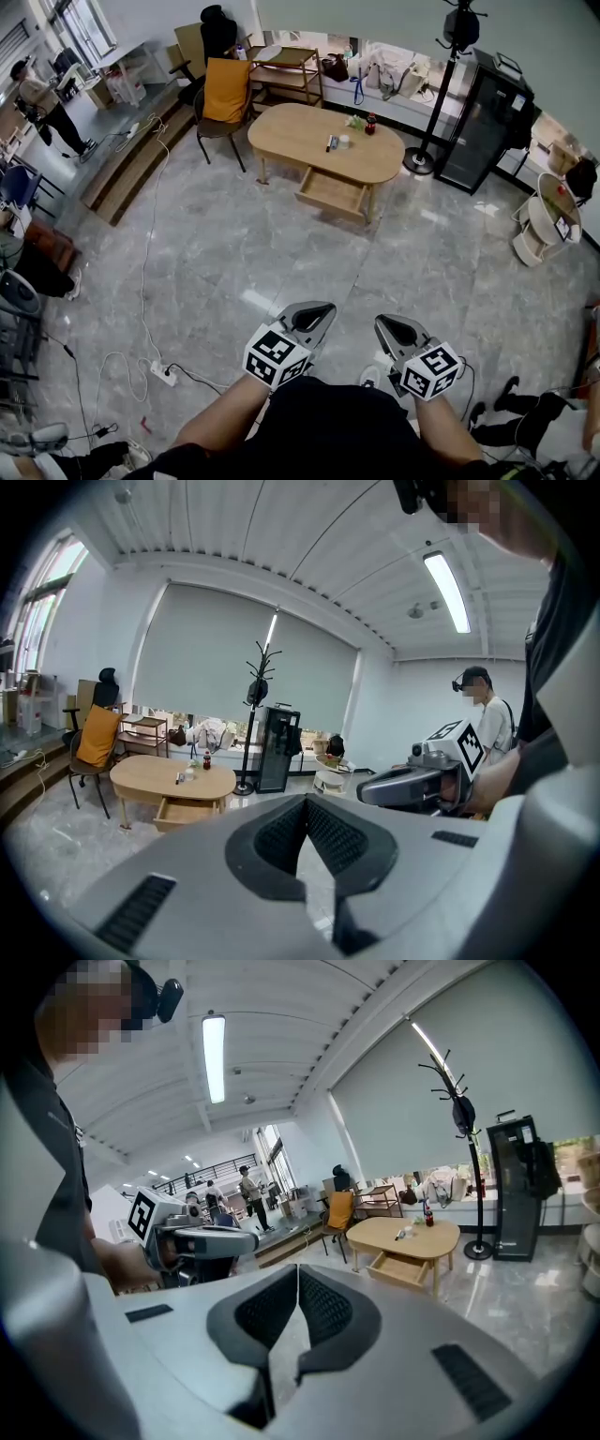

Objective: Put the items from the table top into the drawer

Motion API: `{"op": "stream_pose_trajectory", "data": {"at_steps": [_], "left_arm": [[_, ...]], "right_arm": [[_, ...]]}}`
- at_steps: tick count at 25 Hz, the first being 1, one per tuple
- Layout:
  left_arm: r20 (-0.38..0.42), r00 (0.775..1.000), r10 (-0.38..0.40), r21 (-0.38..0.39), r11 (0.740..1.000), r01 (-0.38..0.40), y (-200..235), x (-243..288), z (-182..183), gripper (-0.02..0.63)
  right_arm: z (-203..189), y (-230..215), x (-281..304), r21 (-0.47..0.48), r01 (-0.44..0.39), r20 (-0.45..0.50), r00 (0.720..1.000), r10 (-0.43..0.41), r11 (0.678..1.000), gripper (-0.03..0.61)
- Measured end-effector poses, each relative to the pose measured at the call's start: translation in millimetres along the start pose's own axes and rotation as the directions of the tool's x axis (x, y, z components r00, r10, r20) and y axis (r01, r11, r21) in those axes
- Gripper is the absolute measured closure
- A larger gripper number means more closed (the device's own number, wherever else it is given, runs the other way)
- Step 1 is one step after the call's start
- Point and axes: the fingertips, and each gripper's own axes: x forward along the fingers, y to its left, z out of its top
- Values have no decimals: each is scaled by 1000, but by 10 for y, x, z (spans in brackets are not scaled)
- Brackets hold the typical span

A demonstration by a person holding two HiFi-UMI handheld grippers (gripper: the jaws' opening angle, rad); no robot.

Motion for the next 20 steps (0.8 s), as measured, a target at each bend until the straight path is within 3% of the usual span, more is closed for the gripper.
{"op": "stream_pose_trajectory", "data": {"at_steps": [5, 10, 20], "left_arm": [[-7, 1000, -8, 7, 1000, 8, 135, -77, -82, 612], [-10, 1000, -15, 4, 1000, 15, 405, -249, -126, 612], [-36, 999, -32, -21, 999, 31, 999, -747, -379, 612]], "right_arm": [[-101, 141, 177, -31, -13, -32, 999, 12, 999, 577], [-141, 422, 466, -162, -21, -89, 996, 7, 987, 577], [-206, 808, 1013, -60, 27, -82, 996, -32, 998, 577]]}}
